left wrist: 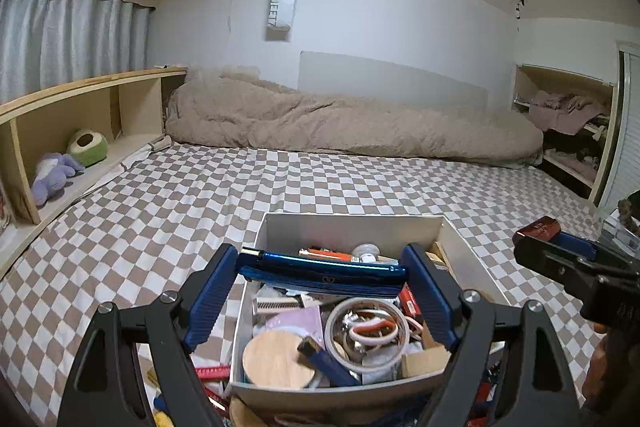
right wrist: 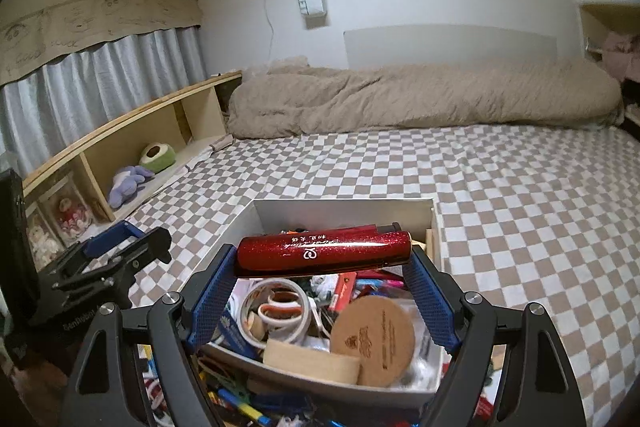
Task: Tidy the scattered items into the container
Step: 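Lift both held lighters and carry them over the shoebox, then open both tools to drop the blue and red lighters into the shoebox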
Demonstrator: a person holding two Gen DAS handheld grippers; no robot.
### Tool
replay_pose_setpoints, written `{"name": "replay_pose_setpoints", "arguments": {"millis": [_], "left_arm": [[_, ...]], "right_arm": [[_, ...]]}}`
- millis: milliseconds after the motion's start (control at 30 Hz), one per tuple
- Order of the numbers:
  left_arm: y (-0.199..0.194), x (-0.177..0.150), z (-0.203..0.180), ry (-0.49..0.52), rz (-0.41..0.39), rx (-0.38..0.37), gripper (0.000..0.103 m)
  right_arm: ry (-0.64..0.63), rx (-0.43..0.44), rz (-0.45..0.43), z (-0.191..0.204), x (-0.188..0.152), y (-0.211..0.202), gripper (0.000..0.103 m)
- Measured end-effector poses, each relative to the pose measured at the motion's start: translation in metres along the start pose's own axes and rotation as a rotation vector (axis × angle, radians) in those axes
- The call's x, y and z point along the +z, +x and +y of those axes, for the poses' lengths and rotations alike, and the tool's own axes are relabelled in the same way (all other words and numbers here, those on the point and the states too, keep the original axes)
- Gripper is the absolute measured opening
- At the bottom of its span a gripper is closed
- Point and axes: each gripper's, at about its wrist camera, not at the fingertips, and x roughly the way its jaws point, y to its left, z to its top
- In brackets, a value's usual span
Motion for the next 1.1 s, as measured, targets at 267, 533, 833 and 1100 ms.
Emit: {"name": "replay_pose_setpoints", "arguments": {"millis": [267, 533, 833, 1100], "left_arm": [[0.035, 0.007, 0.003, -0.005, 0.047, -0.013, 0.084], [0.072, 0.007, 0.012, 0.018, 0.118, -0.005, 0.084], [0.102, 0.0, 0.018, 0.018, 0.203, -0.016, 0.084], [0.123, 0.009, 0.013, 0.019, 0.232, -0.037, 0.084]], "right_arm": [[0.082, 0.041, 0.117, -0.013, 0.024, 0.052, 0.083], [0.195, 0.044, 0.292, -0.031, 0.032, 0.119, 0.083], [0.273, 0.04, 0.417, -0.034, 0.031, 0.181, 0.083], [0.274, 0.033, 0.368, -0.036, 0.038, 0.192, 0.1]]}}
